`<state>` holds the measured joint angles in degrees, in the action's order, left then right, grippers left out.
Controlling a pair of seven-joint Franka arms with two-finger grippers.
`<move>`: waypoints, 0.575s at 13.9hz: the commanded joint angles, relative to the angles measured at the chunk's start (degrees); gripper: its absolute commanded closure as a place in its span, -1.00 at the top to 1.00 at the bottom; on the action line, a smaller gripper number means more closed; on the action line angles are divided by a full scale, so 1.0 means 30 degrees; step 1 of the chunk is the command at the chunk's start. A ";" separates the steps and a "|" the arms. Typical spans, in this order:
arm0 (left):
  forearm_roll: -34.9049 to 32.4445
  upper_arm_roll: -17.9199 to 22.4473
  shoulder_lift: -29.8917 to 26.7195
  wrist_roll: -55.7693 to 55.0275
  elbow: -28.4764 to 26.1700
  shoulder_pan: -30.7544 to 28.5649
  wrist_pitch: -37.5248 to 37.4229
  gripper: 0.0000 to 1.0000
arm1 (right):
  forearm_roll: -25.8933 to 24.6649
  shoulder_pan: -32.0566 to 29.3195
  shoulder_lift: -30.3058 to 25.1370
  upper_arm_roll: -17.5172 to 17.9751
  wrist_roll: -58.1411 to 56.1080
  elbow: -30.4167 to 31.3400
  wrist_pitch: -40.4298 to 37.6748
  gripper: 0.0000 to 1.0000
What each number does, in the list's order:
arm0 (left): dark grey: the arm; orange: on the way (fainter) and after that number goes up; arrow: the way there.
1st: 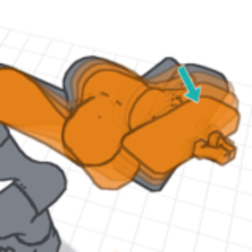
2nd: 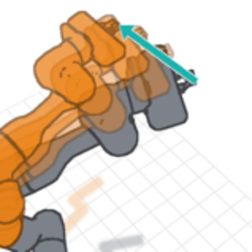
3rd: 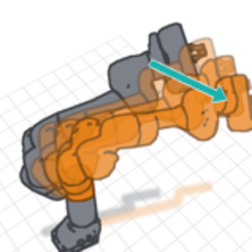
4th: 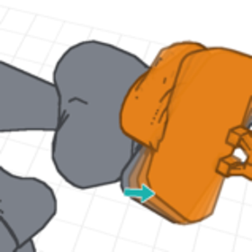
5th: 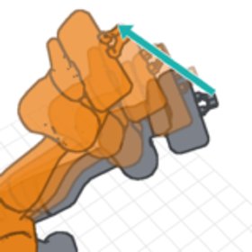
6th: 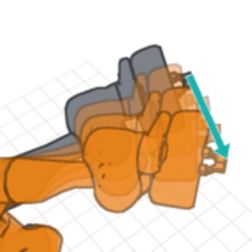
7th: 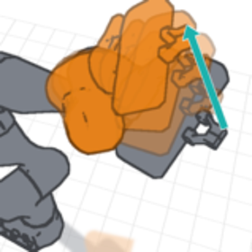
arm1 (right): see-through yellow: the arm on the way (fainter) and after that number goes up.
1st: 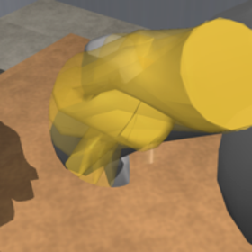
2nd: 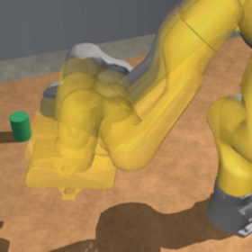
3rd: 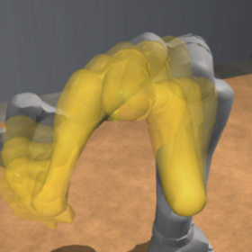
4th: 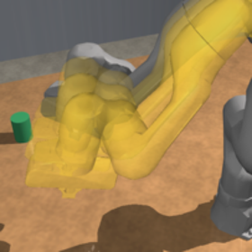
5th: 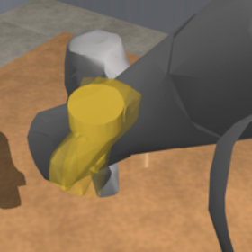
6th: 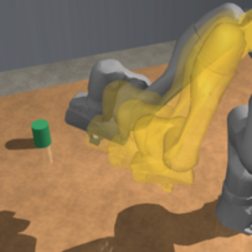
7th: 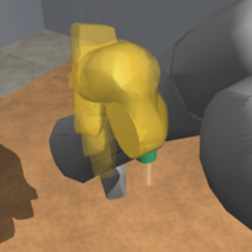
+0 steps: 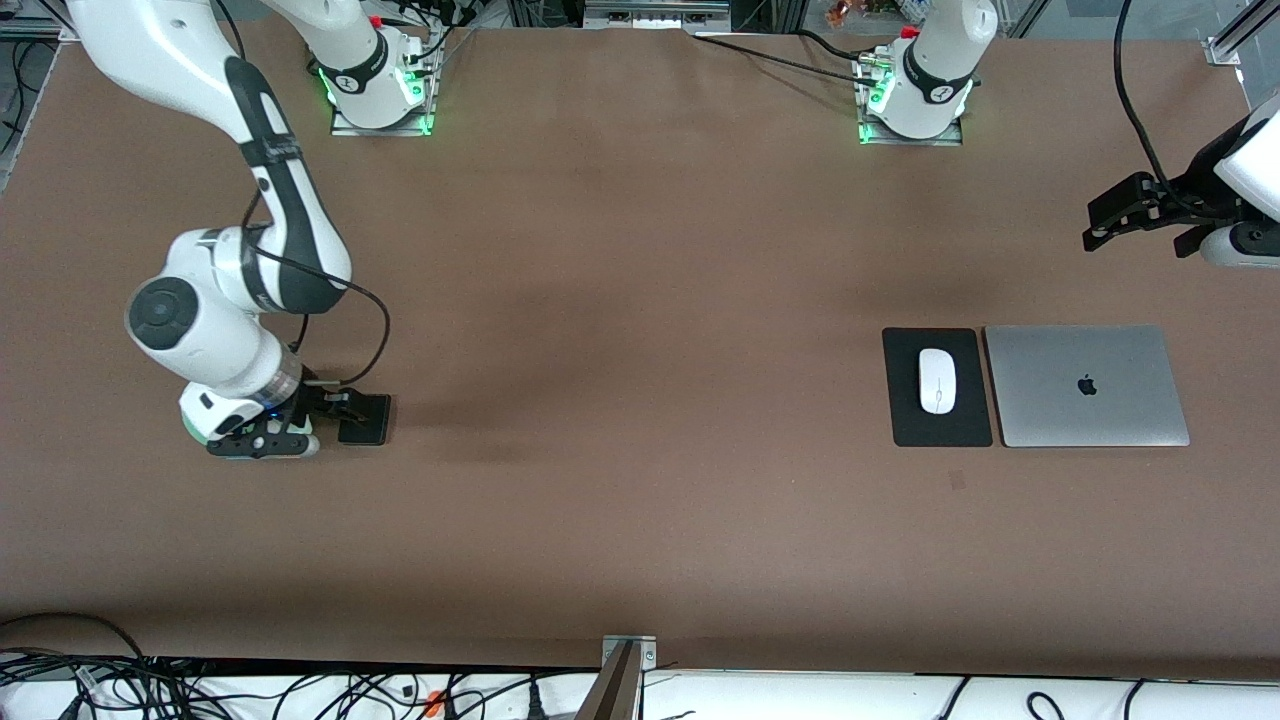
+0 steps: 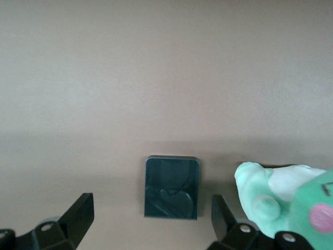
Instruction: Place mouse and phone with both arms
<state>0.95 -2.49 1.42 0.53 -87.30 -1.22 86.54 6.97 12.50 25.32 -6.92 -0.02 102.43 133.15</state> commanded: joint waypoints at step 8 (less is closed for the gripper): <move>0.0093 0.0039 -0.0003 0.0232 0.0213 -0.0267 -0.0486 1.00 | -0.0385 -0.1405 -0.5655 -0.1240 -0.2572 -0.1088 -0.9069 1.00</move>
<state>0.95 -2.37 1.42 0.54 -87.30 -1.64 86.17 7.79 10.85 10.36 -11.65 -6.83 101.49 111.62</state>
